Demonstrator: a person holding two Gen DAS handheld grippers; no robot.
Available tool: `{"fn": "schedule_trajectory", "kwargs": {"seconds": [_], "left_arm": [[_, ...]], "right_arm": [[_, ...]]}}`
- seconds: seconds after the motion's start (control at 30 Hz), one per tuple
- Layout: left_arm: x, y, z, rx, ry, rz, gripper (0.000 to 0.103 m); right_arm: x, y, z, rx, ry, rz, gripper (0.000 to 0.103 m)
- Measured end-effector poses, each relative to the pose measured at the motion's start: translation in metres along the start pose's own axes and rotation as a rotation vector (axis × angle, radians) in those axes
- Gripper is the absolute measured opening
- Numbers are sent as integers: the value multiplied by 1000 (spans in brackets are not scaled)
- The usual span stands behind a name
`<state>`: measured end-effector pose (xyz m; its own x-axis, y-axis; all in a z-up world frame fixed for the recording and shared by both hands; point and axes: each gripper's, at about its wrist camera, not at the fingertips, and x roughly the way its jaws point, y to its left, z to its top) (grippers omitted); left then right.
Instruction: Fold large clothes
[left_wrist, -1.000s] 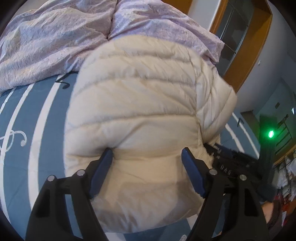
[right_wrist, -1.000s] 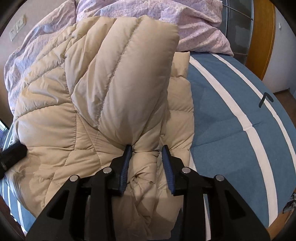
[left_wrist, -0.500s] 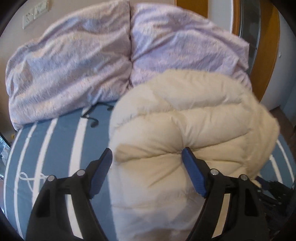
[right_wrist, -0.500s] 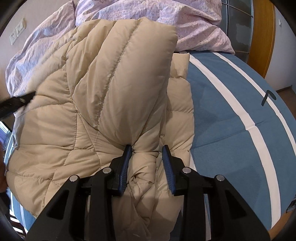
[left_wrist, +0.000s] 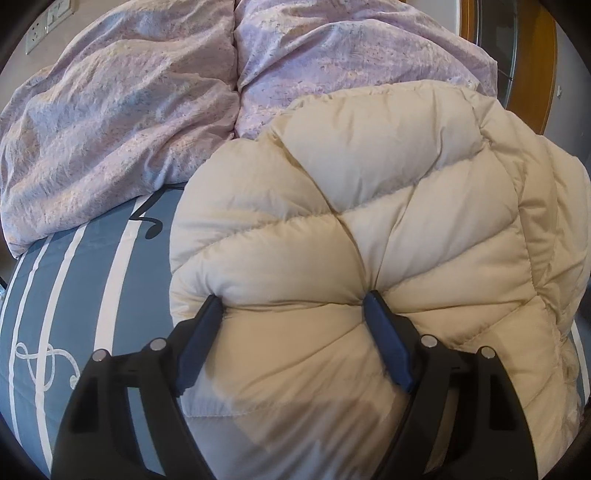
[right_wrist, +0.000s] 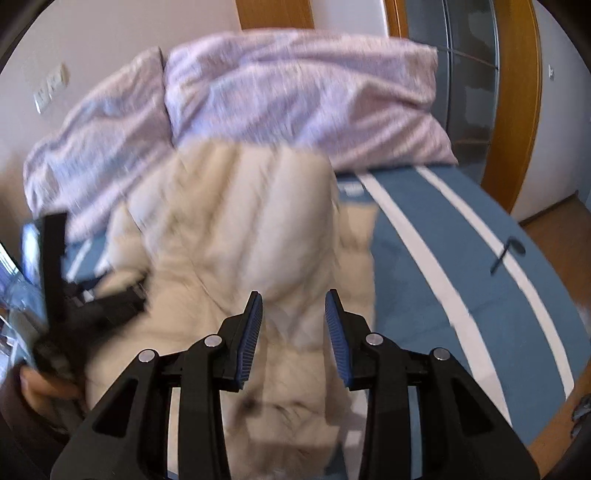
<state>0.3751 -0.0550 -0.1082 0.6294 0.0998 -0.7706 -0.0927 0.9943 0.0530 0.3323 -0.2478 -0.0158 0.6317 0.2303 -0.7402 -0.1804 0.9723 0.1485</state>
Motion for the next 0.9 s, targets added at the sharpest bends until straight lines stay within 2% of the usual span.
{"fn": "schedule_trajectory", "kwargs": {"seconds": [0.17, 0.27, 0.33, 0.4, 0.5, 0.6, 0.77, 0.9], "left_arm": [[1, 0, 0, -2, -4, -2, 79], [1, 1, 0, -3, -4, -4, 79], [0, 1, -1, -8, -6, -7, 79], [0, 2, -1, -15, -9, -13, 79], [0, 4, -2, -44, -17, -37, 81], [1, 6, -2, -84, -29, -66, 84], [2, 3, -8, -83, -84, -40, 86], [6, 4, -9, -102, -97, -26, 91]], "right_arm": [[7, 30, 31, -37, -48, 43, 36], [23, 39, 44, -46, -48, 16, 36], [43, 37, 50, -43, -32, -46, 36], [63, 29, 47, -35, 2, -105, 36], [92, 13, 32, -18, 50, -135, 36], [105, 9, 21, -37, 27, -161, 36], [118, 5, 18, -25, 25, -154, 36], [121, 3, 17, -16, 32, -144, 37]]}}
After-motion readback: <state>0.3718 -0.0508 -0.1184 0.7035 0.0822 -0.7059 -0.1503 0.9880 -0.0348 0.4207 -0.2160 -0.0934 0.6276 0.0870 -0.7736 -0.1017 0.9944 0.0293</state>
